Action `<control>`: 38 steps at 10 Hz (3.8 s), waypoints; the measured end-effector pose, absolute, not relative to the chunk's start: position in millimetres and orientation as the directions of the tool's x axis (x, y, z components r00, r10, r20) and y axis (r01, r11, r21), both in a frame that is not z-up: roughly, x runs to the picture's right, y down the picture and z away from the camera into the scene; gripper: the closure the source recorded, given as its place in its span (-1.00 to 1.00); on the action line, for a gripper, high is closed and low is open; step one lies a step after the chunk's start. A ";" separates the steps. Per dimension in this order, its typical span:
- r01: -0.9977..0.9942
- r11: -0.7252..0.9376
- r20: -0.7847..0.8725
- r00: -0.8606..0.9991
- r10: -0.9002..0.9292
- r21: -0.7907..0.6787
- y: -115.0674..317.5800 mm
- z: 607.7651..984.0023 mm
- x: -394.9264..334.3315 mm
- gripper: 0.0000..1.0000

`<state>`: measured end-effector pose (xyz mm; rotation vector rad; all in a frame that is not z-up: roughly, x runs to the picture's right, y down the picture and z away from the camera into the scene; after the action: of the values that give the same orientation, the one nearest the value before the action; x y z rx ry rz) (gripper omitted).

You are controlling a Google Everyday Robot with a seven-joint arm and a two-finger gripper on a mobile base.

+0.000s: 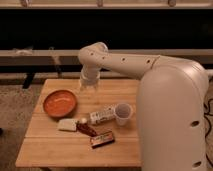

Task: Place the ceramic cup in the ceramic bowl

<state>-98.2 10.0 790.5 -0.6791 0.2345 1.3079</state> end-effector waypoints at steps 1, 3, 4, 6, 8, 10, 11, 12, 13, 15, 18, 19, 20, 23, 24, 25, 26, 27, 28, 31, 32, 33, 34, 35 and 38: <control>-0.940 0.101 -0.524 0.269 0.808 -0.327 10.0 790.5 -98.3 -0.30; -0.940 0.101 -0.524 0.269 0.808 -0.327 10.0 790.5 -98.3 -0.30; -0.940 0.101 -0.524 0.269 0.808 -0.327 10.0 790.5 -98.3 -0.30; -0.940 0.101 -0.524 0.269 0.808 -0.327 10.0 790.5 -98.3 -0.30; -0.946 0.101 -0.531 0.259 0.807 -0.309 12.5 790.6 -96.4 -0.30; -0.958 0.099 -0.542 0.235 0.807 -0.268 18.8 784.2 -82.8 -0.30; -0.968 0.102 -0.548 0.215 0.808 -0.229 22.7 776.7 -63.7 -0.30; -0.975 0.106 -0.552 0.199 0.810 -0.195 25.7 768.0 -45.8 -0.30; -0.982 0.109 -0.557 0.180 0.811 -0.157 28.1 760.7 -27.2 -0.30; -0.990 0.110 -0.579 0.143 0.802 -0.092 36.7 748.7 -2.7 -0.30; -0.996 0.086 -0.622 0.090 0.778 -0.037 60.8 735.4 6.9 -0.30; -0.997 0.078 -0.634 0.078 0.769 -0.029 70.1 732.5 6.3 -0.30; -0.997 0.069 -0.647 0.066 0.760 -0.021 79.8 731.0 6.5 -0.30; -0.999 0.033 -0.671 0.017 0.742 0.011 107.8 734.8 19.8 -0.30; -1.000 0.021 -0.676 0.001 0.737 0.020 116.7 739.7 26.8 -0.30; -1.000 0.017 -0.675 -0.003 0.738 0.023 119.7 744.1 30.4 -0.30; -1.000 0.010 -0.672 -0.011 0.740 0.027 122.0 749.6 35.5 -0.30; -1.000 0.006 -0.665 -0.014 0.747 0.029 123.5 756.7 41.0 -0.30; -1.000 0.006 -0.660 -0.014 0.751 0.027 124.7 760.9 43.3 -0.30; -0.999 0.034 -0.646 0.006 0.763 0.031 128.5 780.4 50.8 -0.30; -0.998 0.045 -0.646 0.009 0.763 0.039 131.3 786.5 52.7 -0.22; -0.997 0.054 -0.646 0.010 0.763 0.048 133.4 790.2 53.4 -0.09; -0.995 0.077 -0.651 0.013 0.759 0.070 140.3 797.2 54.3 0.20; -0.994 0.081 -0.651 0.012 0.759 0.076 141.9 798.3 54.4 0.34; -0.989 0.101 -0.636 0.008 0.772 0.111 126.3 785.6 59.7 0.94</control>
<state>59.7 126.3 785.6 -0.4234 0.6432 1.4419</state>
